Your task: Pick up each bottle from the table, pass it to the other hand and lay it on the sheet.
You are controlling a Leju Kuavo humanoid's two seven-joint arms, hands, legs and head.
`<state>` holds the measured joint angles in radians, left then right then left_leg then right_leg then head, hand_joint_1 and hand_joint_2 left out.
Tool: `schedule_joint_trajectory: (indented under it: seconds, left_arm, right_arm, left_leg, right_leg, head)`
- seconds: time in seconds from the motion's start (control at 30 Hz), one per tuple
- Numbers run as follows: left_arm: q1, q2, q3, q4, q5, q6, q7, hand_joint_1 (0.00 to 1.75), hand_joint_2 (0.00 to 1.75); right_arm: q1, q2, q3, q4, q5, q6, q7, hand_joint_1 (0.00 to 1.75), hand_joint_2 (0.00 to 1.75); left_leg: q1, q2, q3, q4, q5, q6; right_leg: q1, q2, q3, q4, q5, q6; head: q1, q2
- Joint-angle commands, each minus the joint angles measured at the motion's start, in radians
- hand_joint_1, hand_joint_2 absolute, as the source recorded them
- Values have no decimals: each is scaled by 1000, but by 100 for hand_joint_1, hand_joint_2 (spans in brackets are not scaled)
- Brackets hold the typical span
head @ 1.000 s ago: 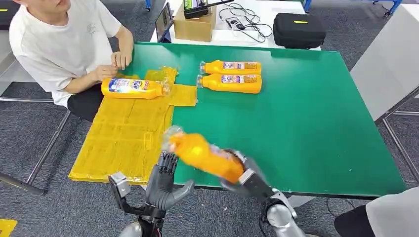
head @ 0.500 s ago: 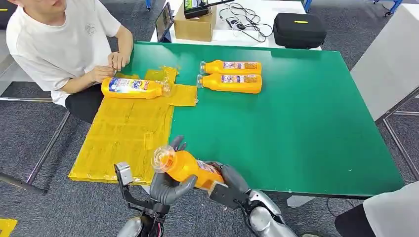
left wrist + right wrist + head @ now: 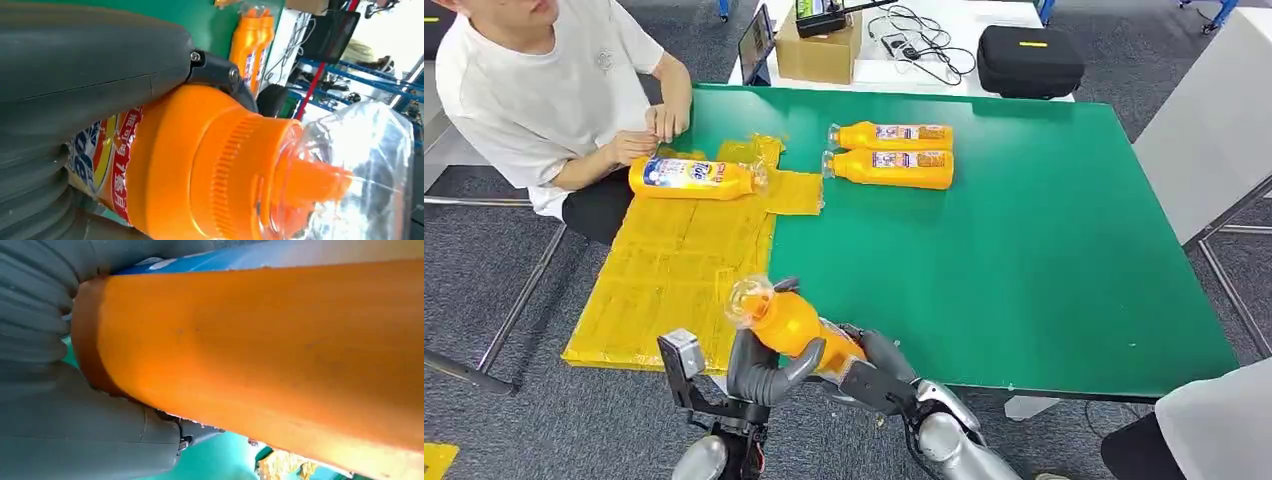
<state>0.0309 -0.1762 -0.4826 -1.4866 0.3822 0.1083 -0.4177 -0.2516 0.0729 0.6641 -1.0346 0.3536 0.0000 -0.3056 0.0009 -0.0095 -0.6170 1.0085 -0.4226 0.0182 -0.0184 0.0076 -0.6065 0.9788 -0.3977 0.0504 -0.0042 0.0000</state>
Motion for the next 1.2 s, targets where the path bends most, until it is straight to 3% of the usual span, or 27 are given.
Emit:
schedule_joint_trajectory:
  seconds: [0.03,0.07,0.1,0.13,0.17,0.37,0.43,0.47,0.5,0.6,0.67,0.8,0.9,1.2]
  left_arm:
    - [-37,17,-47,95,-10,54,-3,175,175]
    - [-38,15,-46,103,24,43,18,175,175]
    - [-37,15,-43,104,47,30,31,175,175]
    - [-35,16,-36,103,89,6,58,175,175]
    - [-34,18,-29,102,138,-23,83,175,175]
    - [-45,21,-11,101,173,-23,99,175,175]
    - [-68,6,21,99,129,58,63,175,175]
    - [-90,8,22,106,102,91,73,159,175]
    - [-135,29,7,143,25,157,88,169,175]
    - [-264,67,9,241,-111,199,62,175,175]
    - [-343,84,21,306,-237,240,63,175,175]
    - [-464,104,17,411,-268,151,146,175,175]
    - [-534,140,-19,477,-438,195,157,175,175]
    - [-580,145,-10,544,-531,216,203,175,175]
  right_arm:
    - [-21,16,12,-35,-49,-49,-23,24,175]
    - [-19,18,11,-44,-58,-55,-25,7,175]
    - [-18,20,9,-48,-62,-59,-27,0,175]
    - [-11,27,-2,-59,-78,-71,-38,0,0]
    - [-2,34,-7,-75,-91,-89,-84,0,0]
    - [18,47,-24,-104,-109,-124,-121,0,0]
    - [51,72,-62,-156,-128,-232,-195,0,0]
    - [56,77,-61,-167,-82,-305,-214,0,0]
    - [56,72,-58,-176,-8,-424,-242,0,0]
    - [39,67,-79,-140,22,-546,-263,0,0]
    - [29,76,-117,-113,51,-694,-373,0,0]
    - [89,132,-319,-251,230,-698,-393,0,0]
    - [93,139,-344,-264,181,-698,-393,0,0]
    - [86,144,-350,-232,165,-698,-393,0,0]
  left_leg:
    - [1,2,4,-1,-2,-1]
    - [1,1,5,0,-2,-1]
    - [0,1,4,-1,-2,-1]
    - [0,1,3,-1,-1,-1]
    - [0,3,5,-1,-2,-1]
    - [0,3,2,0,-2,-1]
    - [0,2,2,0,-2,-1]
    - [0,2,4,0,-2,-1]
    - [0,0,1,0,-1,-1]
    - [0,-2,1,-1,0,-1]
    - [0,-2,2,-1,1,-1]
    - [1,-3,0,0,3,-1]
    - [1,-3,1,0,3,-1]
    - [1,0,4,0,1,-1]
  right_leg:
    - [1,0,4,-1,-1,-2]
    - [1,0,5,0,-2,-3]
    - [1,0,4,0,-1,-2]
    - [0,1,2,-1,-1,-1]
    - [1,1,4,0,-2,-2]
    - [0,2,2,0,-1,-2]
    - [0,1,2,0,-1,-2]
    - [1,1,4,0,-2,-3]
    - [0,0,1,1,-1,-2]
    - [0,-3,2,0,-1,-2]
    - [0,-2,2,0,0,-2]
    - [1,-6,0,0,0,-3]
    - [1,-4,1,1,0,-2]
    - [2,-3,3,0,1,-5]
  head:
    - [0,0]
    - [0,0]
    - [0,0]
    - [0,0]
    - [0,0]
    - [1,0]
    - [0,0]
    - [1,0]
    - [0,0]
    - [0,0]
    - [0,0]
    - [0,0]
    - [0,0]
    - [0,0]
